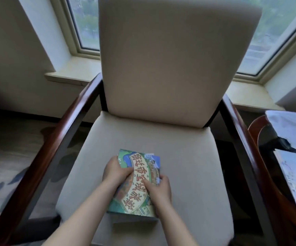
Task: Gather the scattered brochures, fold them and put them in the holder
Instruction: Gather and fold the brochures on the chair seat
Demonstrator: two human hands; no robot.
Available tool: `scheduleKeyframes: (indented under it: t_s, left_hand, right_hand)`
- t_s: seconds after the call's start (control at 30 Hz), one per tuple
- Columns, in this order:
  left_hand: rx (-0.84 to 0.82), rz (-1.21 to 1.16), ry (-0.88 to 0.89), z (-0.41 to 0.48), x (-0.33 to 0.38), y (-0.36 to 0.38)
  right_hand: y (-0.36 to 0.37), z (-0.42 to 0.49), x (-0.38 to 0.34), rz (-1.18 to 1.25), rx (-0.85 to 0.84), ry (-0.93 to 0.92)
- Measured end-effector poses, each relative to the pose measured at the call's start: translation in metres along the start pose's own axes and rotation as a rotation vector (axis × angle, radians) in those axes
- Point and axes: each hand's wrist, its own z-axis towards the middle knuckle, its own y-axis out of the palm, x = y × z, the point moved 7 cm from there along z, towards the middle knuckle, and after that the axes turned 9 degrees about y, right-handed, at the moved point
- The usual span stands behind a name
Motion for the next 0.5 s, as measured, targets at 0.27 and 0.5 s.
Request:
scheduleKeyframes:
  t_s: [0.27,0.5]
  left_hand:
    - [0.034,0.149,-0.252,-0.027,-0.052,0.01]
    - [-0.071,-0.078,-0.398,-0.038,-0.059,0.016]
  right_hand:
    - [0.001,-0.011,-0.009,-0.459,0.361,0.013]
    - [0.0,0.014,0.007,-0.248,-0.071,0.225]
